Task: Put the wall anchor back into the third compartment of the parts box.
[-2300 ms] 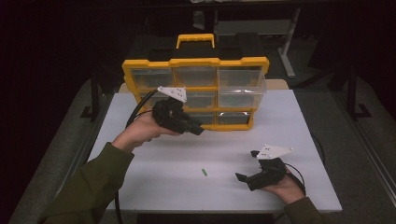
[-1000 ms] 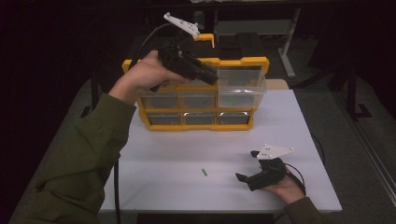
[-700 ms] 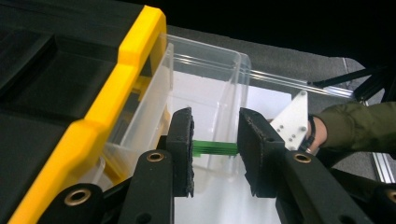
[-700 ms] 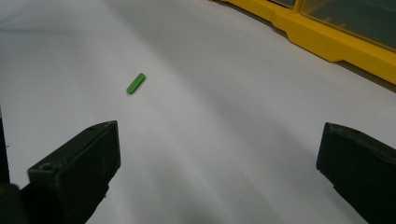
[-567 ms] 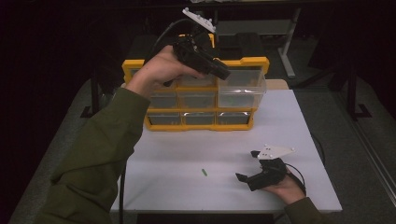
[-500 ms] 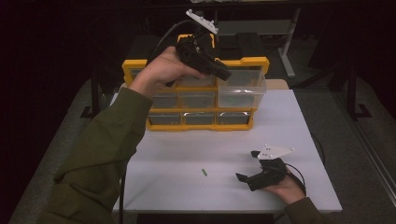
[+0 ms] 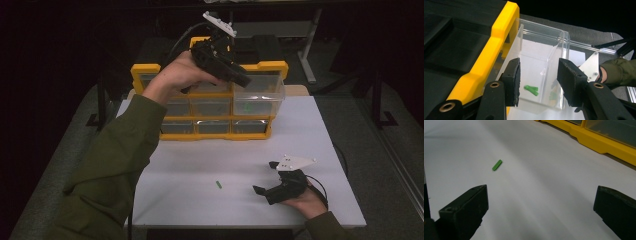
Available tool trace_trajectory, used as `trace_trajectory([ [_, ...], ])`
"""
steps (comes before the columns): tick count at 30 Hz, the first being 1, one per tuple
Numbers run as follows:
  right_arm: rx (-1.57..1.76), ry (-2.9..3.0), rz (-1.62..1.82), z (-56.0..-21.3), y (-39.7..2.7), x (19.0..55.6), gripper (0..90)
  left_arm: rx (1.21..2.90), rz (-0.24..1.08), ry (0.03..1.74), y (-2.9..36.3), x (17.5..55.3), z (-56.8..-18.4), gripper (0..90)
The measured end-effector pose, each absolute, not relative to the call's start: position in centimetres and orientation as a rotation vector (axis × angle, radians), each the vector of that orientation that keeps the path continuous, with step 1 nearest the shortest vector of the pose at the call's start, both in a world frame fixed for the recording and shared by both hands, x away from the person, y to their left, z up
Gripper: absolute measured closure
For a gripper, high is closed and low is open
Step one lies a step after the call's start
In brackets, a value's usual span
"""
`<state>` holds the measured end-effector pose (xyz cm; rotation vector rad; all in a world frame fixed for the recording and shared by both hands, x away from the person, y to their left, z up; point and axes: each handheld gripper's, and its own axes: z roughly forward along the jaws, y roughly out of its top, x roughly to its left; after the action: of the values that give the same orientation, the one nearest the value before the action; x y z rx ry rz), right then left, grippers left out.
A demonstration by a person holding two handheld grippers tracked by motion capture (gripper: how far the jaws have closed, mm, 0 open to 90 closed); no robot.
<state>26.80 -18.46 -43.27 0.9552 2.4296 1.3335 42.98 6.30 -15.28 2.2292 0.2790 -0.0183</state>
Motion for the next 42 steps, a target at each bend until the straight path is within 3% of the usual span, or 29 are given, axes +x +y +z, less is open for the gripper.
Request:
trace_trajectory([
  [18,0.944,2.424,1.329,-43.3,-18.4,26.8,0.0,2.219,0.026,0.308,10.8,40.5,-16.5,33.2],
  [33,0.943,2.428,1.324,-43.4,-18.4,26.9,0.0,2.245,0.079,0.375,13.0,38.4,-22.1,19.7],
  [42,0.942,2.429,1.325,-43.4,-18.4,26.9,0.0,2.245,0.090,0.401,13.1,36.8,-26.4,18.1],
])
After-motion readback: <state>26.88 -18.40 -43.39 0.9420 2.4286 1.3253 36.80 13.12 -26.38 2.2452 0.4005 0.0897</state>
